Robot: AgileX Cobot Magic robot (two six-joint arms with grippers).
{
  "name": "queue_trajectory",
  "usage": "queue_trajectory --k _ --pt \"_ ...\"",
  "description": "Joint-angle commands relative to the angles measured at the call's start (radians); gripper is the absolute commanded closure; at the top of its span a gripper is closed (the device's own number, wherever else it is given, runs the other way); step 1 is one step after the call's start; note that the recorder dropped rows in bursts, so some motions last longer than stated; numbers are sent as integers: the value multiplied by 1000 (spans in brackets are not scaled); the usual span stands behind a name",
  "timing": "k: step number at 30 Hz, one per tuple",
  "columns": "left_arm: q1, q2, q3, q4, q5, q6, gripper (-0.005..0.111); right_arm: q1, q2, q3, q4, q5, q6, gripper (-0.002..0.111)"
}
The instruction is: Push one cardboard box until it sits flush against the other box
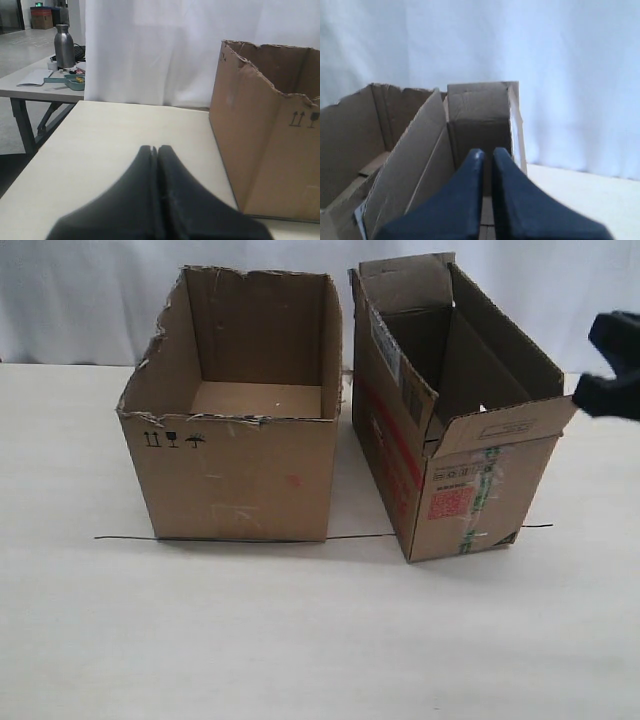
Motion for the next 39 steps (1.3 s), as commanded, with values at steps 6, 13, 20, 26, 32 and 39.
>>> queue_trajectory --k 6,13,20,26,32,39 --pt "-8 -4 3 0 -1 -2 107 -52 211 -395 -52 429 -4 103" --pt "-8 -4 3 2 -3 -2 107 -219 415 -588 -27 688 -49 103" --pt "-8 -4 3 2 -8 -2 107 -398 642 -590 470 685 -560 103" --pt "-8 -4 3 2 -8 -2 107 -570 827 -590 1306 822 -1392 103" --pt "-8 -4 3 2 -8 -2 107 -705 1042 -595 1726 1243 -1745 103" --pt "-8 -4 3 2 -8 -2 107 -681 1211 -637 1712 1399 -1764 103"
